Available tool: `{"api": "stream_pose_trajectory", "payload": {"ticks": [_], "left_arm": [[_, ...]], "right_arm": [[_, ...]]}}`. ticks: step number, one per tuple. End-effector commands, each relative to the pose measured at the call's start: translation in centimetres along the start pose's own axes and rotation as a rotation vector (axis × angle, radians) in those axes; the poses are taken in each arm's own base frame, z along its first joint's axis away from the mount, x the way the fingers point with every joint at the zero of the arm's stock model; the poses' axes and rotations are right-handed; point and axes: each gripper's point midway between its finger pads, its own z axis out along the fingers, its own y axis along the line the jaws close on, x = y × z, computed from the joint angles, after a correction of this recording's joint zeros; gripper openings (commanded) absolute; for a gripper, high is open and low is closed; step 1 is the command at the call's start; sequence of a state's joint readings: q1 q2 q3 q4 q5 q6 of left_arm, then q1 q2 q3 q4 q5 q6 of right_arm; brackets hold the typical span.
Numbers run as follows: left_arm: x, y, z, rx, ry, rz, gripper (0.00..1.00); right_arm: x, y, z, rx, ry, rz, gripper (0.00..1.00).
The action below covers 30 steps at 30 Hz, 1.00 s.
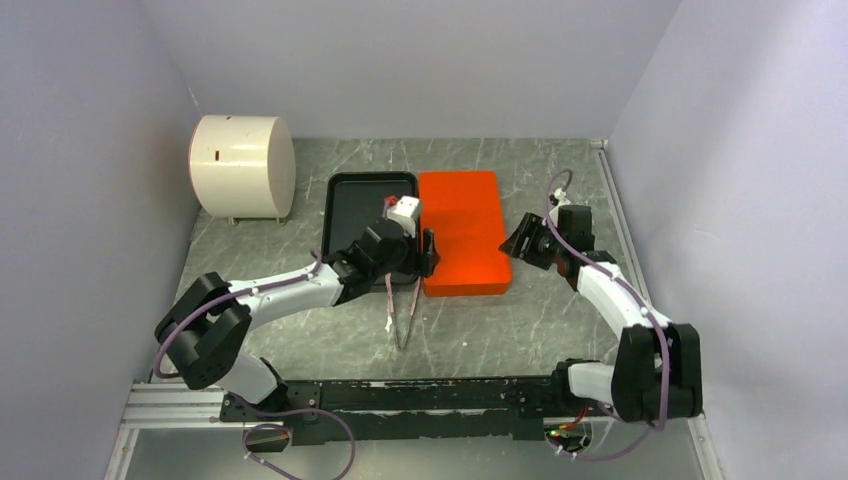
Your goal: Pack the cookies
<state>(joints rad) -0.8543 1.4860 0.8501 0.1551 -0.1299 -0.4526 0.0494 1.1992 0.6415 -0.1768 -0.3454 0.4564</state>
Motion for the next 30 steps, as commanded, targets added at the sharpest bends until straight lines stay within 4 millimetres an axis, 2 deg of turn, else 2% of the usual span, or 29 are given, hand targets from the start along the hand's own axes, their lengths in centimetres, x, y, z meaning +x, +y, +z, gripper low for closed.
{"api": "stream_pose_trajectory", "payload": {"ticks": [1, 2, 3, 10, 19, 20, 26, 30], "left_arm": [[-3.9, 1.0, 1.6, 0.035, -0.066, -0.117, 0.81], [-4.8, 1.3, 2.3, 0.028, -0.077, -0.127, 0.81], [-4.7, 2.0, 3.0, 0.016, -0.067, -0.138, 0.81], [-7.6, 5.3, 8.0, -0.029, -0.090, -0.223, 0.78], [-10.1, 9.1, 13.5, -0.092, -0.108, -0.260, 0.69], [-10.7, 9.3, 14.0, -0.095, -0.116, -0.260, 0.68], [-11.3, 11.6, 16.0, -0.123, -0.129, -0.267, 0.59], [-10.3, 13.0, 17.5, -0.147, -0.099, -0.255, 0.52]], "right_arm": [[-6.5, 2.5, 1.6, -0.067, -0.145, -0.047, 0.62], [-7.2, 2.6, 2.1, -0.066, -0.152, -0.051, 0.62], [-7.8, 2.5, 2.7, -0.063, -0.158, -0.047, 0.62], [-11.7, 2.9, 6.8, -0.088, -0.186, -0.029, 0.63], [-16.2, 2.5, 12.0, -0.072, -0.204, -0.020, 0.62], [-16.4, 2.5, 12.5, -0.074, -0.200, -0.018, 0.62], [-16.9, 2.0, 15.5, -0.088, -0.172, -0.005, 0.59], [-16.8, 1.7, 17.0, -0.098, -0.154, 0.004, 0.55]]}}
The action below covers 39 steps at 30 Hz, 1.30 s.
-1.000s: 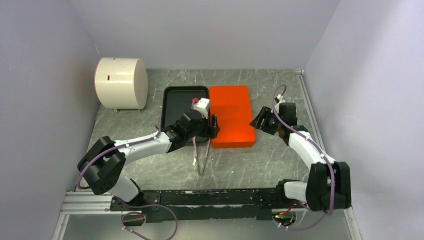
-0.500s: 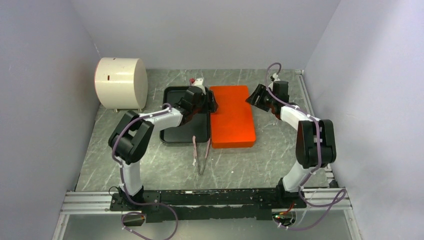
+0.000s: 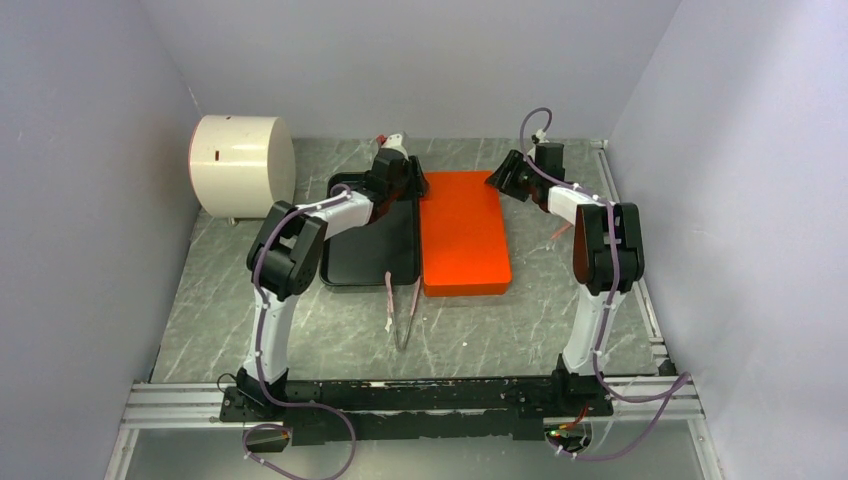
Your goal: Pack the cookies
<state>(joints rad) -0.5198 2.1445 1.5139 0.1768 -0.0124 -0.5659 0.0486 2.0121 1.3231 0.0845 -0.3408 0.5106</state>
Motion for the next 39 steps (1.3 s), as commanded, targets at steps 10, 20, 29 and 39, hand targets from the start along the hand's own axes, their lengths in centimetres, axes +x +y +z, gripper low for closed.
{"api": "stream_pose_trajectory", "payload": {"ticks": [10, 20, 29, 39], "left_arm": [[3.9, 3.3, 2.7, -0.071, 0.119, 0.012, 0.38], [8.6, 4.5, 1.7, -0.167, 0.242, 0.105, 0.38], [10.0, 1.5, -1.8, -0.095, 0.246, 0.090, 0.39], [1.0, -2.9, -6.9, -0.039, 0.063, 0.075, 0.68]], "right_arm": [[3.2, -3.5, 3.6, 0.076, 0.089, 0.021, 0.47], [8.0, -7.5, 2.9, 0.270, 0.206, -0.020, 0.41], [9.0, -7.9, -0.9, 0.298, 0.199, -0.020, 0.42], [0.6, -1.0, -6.8, 0.200, 0.010, -0.110, 0.55]]}}
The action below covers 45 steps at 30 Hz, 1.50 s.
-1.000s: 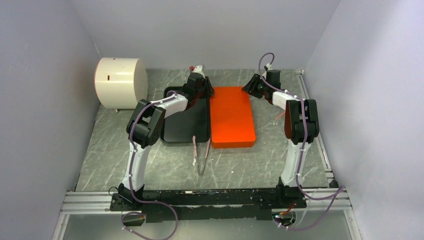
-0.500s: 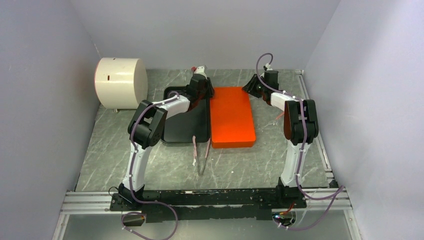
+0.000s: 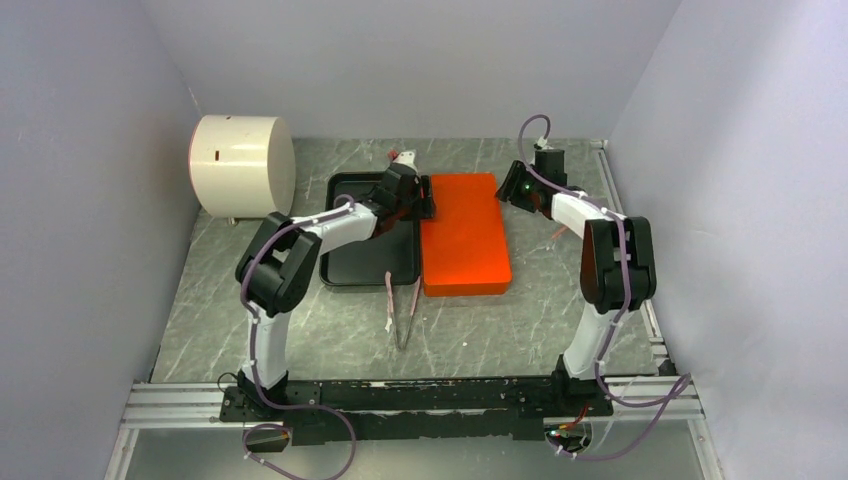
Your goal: Pack the cookies
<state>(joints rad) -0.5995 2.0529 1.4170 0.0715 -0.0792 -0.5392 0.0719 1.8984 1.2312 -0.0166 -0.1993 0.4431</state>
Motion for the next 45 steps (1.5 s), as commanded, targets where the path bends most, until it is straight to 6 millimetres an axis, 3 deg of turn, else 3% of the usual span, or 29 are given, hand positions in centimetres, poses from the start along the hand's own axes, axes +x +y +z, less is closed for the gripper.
{"api": "stream_pose_trajectory", "payload": {"ticks": [1, 4, 8, 11, 16, 27, 41, 45], "left_arm": [[-2.8, -1.3, -5.0, 0.009, -0.029, 0.003, 0.69], [-2.5, -2.0, -8.0, 0.006, -0.039, 0.007, 0.70], [1.1, -2.7, -11.0, 0.017, -0.003, 0.003, 0.70], [4.4, -2.7, -12.5, 0.013, 0.044, 0.023, 0.70], [7.4, -2.5, -14.4, 0.001, 0.071, 0.060, 0.69], [10.5, -3.2, -14.8, 0.017, 0.129, 0.087, 0.66], [15.8, -0.4, -15.4, -0.048, 0.230, 0.129, 0.55], [16.3, 0.5, -16.0, -0.066, 0.234, 0.119, 0.56]], "right_arm": [[-1.4, 0.3, -5.0, 0.047, -0.022, -0.051, 0.56], [-0.9, 1.8, -7.8, 0.015, -0.048, -0.054, 0.56], [2.3, 2.8, -10.1, 0.017, -0.046, -0.077, 0.57], [4.8, 1.8, -11.6, 0.043, -0.032, -0.078, 0.58], [7.0, 0.5, -13.7, 0.074, -0.014, -0.099, 0.58], [11.6, -0.7, -15.4, 0.067, 0.081, -0.124, 0.51], [19.0, -2.7, -15.3, 0.156, 0.255, -0.145, 0.41], [18.7, -2.0, -15.7, 0.155, 0.222, -0.148, 0.39]]}}
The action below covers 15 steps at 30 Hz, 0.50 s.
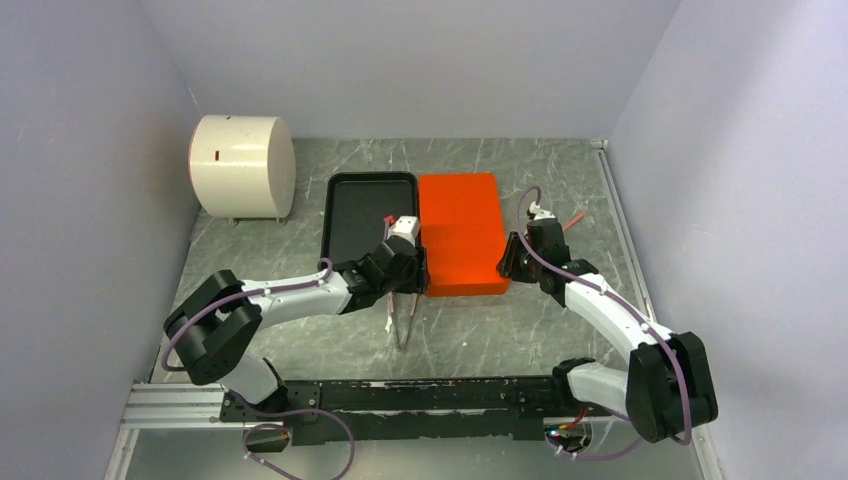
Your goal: Pack the cookies
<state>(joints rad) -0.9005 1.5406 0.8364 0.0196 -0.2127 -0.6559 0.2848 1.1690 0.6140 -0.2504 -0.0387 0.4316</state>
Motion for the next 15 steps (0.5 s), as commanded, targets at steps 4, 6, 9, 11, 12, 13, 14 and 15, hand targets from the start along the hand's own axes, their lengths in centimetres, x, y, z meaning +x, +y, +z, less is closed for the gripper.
{"api": "stream_pose_trajectory", "payload": {"ticks": [4, 6, 9, 11, 12, 13, 14, 15], "left_arm": [[1.4, 2.7, -2.0, -0.099, 0.040, 0.043, 0.67], [-0.6, 2.4, -3.2, -0.100, -0.014, 0.041, 0.69], [-3.7, 2.1, -5.5, -0.098, -0.107, 0.033, 0.73], [-5.3, 2.4, -7.3, -0.108, -0.162, 0.027, 0.75], [-6.1, 2.7, -8.3, -0.116, -0.189, 0.023, 0.77], [-6.8, 3.1, -9.2, -0.125, -0.218, 0.021, 0.78], [-7.4, 3.3, -10.2, -0.128, -0.244, 0.022, 0.79], [-7.9, 3.7, -11.1, -0.131, -0.268, 0.027, 0.81]], "right_arm": [[1.1, -0.7, -1.2, 0.063, 0.012, -0.022, 0.43], [-0.8, -0.3, -2.2, 0.060, -0.053, -0.026, 0.47], [-3.3, 0.0, -4.4, 0.070, -0.154, -0.018, 0.54], [-5.0, 0.1, -6.6, 0.070, -0.238, -0.012, 0.59], [-5.7, 0.1, -7.5, 0.074, -0.274, -0.006, 0.61], [-6.4, 0.1, -8.7, 0.076, -0.316, 0.002, 0.64], [-7.0, 0.0, -9.7, 0.076, -0.355, 0.006, 0.66], [-7.7, 0.0, -10.9, 0.073, -0.397, 0.007, 0.68]]}}
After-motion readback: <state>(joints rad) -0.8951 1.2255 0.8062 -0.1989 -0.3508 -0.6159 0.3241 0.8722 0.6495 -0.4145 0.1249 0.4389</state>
